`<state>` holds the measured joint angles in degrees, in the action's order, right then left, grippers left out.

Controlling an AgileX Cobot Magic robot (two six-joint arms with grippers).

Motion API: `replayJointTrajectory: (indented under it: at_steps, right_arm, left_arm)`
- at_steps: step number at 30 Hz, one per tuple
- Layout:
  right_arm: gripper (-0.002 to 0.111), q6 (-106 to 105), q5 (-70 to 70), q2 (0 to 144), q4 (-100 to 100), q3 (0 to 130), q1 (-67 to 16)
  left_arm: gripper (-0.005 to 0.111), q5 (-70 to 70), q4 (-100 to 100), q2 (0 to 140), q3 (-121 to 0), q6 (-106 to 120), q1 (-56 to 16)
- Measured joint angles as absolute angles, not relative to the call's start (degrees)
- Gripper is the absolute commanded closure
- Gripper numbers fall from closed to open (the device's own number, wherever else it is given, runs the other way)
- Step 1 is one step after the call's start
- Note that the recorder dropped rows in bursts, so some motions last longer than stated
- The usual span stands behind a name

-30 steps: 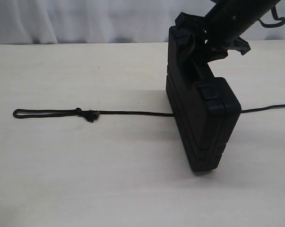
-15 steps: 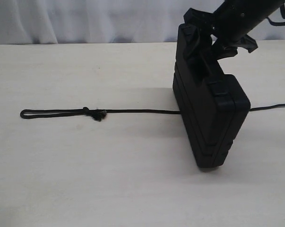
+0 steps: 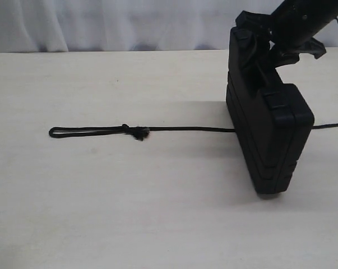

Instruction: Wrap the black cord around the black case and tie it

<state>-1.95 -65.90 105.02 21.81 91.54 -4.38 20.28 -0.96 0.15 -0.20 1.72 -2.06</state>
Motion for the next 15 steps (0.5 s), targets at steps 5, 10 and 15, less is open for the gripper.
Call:
replayJointTrajectory:
  at_steps: [5, 10, 15]
  right_arm:
    - [0.104, -2.07, -65.66, 105.02, 19.40, 91.54, -4.19]
    - [0.104, -7.78, -66.01, 105.72, 29.44, 90.95, -2.14]
    - [0.104, -10.81, -67.30, 106.34, 40.59, 90.56, -0.26]
  left_arm:
    - [0.107, 20.28, -0.96, 0.15, -0.20, 1.72, -2.06]
    - [0.107, 20.02, -0.96, 0.15, -0.20, 1.72, -2.06]
    - [0.107, 20.02, -0.96, 0.15, -0.20, 1.72, -2.06]
